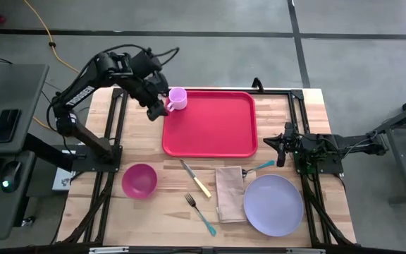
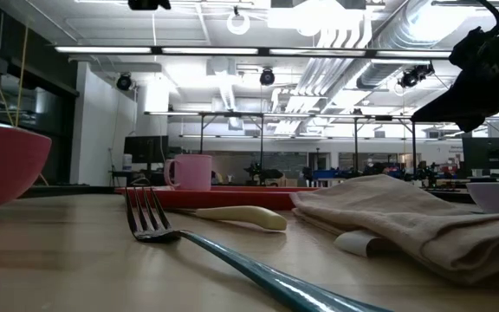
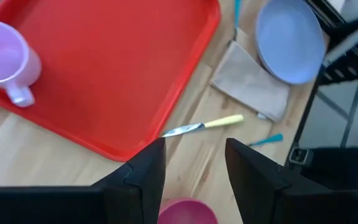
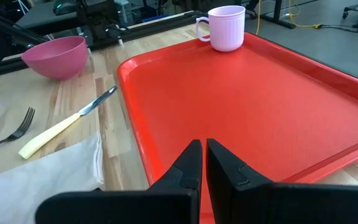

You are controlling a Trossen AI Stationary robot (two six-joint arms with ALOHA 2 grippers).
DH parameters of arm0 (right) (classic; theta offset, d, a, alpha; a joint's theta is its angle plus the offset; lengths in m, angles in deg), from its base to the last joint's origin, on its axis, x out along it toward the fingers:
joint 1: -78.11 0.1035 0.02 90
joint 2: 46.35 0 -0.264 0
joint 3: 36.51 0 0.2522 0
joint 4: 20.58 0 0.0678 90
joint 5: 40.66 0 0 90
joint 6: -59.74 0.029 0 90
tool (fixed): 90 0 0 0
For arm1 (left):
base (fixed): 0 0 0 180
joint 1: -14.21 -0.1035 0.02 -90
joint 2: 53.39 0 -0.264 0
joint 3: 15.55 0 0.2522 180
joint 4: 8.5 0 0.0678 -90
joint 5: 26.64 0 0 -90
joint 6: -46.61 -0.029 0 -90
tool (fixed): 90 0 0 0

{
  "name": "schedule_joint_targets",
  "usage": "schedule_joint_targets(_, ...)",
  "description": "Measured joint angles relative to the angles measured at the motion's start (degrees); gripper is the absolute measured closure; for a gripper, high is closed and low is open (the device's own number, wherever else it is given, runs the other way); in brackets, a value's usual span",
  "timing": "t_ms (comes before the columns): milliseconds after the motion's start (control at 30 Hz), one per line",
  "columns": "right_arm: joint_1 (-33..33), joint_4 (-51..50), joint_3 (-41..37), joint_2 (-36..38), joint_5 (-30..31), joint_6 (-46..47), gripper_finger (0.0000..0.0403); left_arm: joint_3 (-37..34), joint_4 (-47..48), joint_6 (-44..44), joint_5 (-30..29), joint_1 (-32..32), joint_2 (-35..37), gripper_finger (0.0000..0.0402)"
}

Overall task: Set up tray
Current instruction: Put the light blue plate on the bottom left of the orange serving tray

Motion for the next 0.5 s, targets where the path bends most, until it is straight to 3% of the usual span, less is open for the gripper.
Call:
schedule_joint_targets(233,0.02,0.00,0.01,0.00,-0.02,0.00,0.0402,-0.03,-1.84,0.73,-5.33,5.57,0.07,0.0208)
schedule_joint_targets(500,0.02,0.00,0.00,-0.01,-0.25,-0.23,0.0402,-0.93,-10.21,1.25,-10.76,9.96,5.51,0.0208)
